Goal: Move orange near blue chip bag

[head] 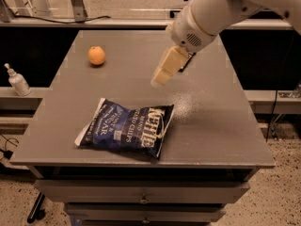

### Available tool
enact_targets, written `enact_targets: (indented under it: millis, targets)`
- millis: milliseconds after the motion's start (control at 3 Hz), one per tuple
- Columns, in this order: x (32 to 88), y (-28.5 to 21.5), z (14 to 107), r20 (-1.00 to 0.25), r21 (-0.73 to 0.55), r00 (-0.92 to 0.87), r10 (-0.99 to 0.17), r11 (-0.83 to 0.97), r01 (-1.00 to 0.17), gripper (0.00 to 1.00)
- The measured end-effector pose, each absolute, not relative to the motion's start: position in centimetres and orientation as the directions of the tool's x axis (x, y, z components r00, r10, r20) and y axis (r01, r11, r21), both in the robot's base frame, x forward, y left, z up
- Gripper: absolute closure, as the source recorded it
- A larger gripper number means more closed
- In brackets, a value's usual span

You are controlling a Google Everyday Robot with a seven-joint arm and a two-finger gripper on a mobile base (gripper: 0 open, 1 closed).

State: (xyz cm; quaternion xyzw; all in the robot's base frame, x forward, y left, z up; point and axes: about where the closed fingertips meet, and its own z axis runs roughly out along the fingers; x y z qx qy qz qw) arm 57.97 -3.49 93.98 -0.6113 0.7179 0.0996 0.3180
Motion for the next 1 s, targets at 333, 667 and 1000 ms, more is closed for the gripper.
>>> enact_targets:
  millis: [333,667,1000]
  targets:
    - [60.0,-0.8,92.2,-0.651,-0.210,-0.056,-0.757,0.251,-0.945,0.00]
    - [62.2,1.4,91.0,-0.703,-0.184,-0.065,-0.708,0.269,-0.945,0.00]
    - [64.4,3.8,89.7,-0.740,-0.158,-0.080,-0.668,0.288,-0.944,0.00]
